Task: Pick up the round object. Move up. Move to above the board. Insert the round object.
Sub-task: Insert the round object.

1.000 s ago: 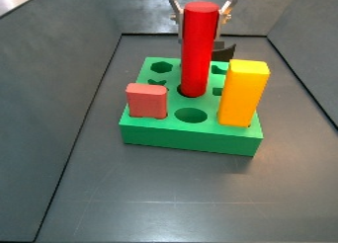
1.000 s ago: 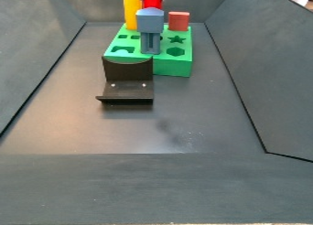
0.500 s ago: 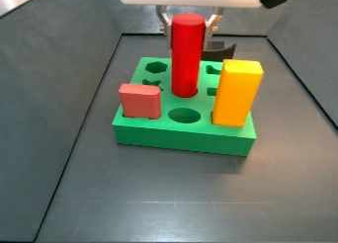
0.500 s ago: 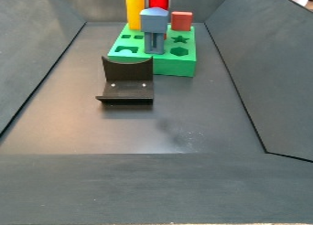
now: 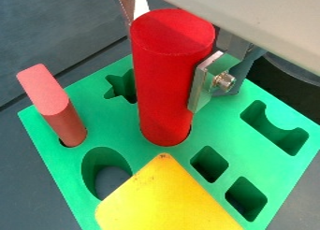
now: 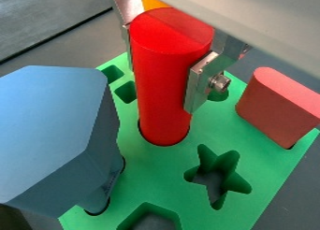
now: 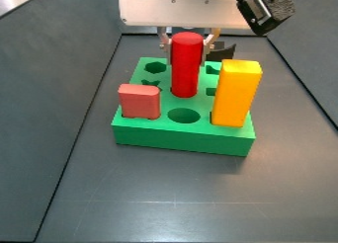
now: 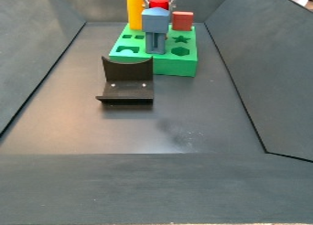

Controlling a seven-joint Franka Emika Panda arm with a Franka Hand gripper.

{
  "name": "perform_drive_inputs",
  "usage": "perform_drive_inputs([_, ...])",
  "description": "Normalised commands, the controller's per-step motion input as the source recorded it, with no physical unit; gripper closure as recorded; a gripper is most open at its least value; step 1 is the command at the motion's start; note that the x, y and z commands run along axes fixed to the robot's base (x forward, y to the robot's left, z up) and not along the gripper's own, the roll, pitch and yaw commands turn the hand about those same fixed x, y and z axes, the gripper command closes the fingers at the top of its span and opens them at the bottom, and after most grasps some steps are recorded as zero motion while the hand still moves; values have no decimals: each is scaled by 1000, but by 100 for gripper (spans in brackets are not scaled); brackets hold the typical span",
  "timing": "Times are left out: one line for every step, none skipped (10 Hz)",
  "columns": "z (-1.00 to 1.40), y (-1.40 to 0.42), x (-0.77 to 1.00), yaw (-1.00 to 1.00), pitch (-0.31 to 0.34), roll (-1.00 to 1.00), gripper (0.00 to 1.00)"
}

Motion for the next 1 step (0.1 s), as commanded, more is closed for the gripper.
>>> perform_drive_inputs([0, 0, 0, 0, 0, -1, 100])
